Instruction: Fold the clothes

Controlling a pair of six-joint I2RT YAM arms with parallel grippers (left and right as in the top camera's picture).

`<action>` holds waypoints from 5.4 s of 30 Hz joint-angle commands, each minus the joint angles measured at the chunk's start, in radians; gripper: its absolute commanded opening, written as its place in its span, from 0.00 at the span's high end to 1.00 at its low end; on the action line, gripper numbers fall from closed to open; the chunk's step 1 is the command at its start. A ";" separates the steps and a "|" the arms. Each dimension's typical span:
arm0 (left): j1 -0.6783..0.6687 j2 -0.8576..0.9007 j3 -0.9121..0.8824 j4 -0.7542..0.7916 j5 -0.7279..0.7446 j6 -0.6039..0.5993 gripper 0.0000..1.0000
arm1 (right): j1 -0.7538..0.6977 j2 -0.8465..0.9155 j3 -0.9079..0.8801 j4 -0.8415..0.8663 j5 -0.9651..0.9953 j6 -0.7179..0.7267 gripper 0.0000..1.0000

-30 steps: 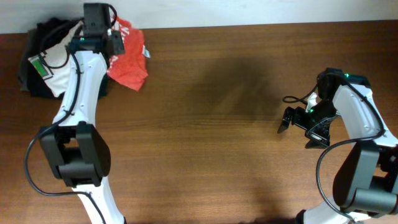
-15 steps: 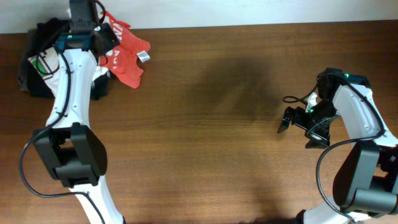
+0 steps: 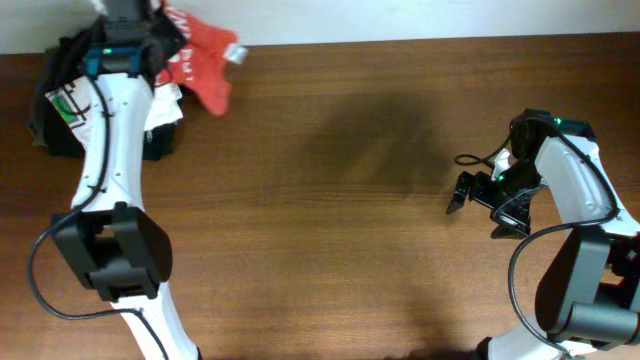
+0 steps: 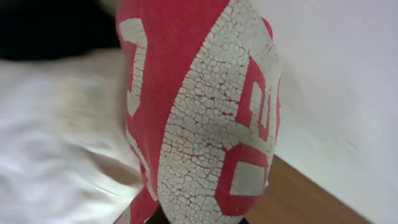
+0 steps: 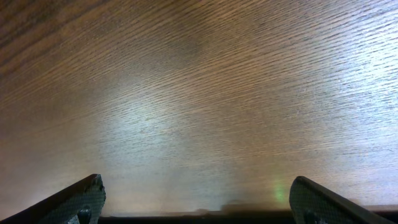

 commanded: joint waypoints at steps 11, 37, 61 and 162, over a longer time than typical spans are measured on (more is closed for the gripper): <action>0.233 0.125 0.034 -0.104 -0.105 0.058 0.80 | 0.002 -0.006 0.011 0.000 0.008 0.002 0.02; 0.344 0.070 0.036 -0.056 0.235 0.179 0.83 | 0.002 -0.006 0.011 -0.001 0.008 0.002 0.02; 0.340 0.238 0.036 -0.085 -0.175 0.283 0.88 | 0.002 -0.006 0.011 0.000 0.008 0.002 0.02; -0.102 -2.013 -1.834 0.490 0.350 0.560 0.01 | 0.002 -0.006 0.011 0.000 0.008 0.002 0.02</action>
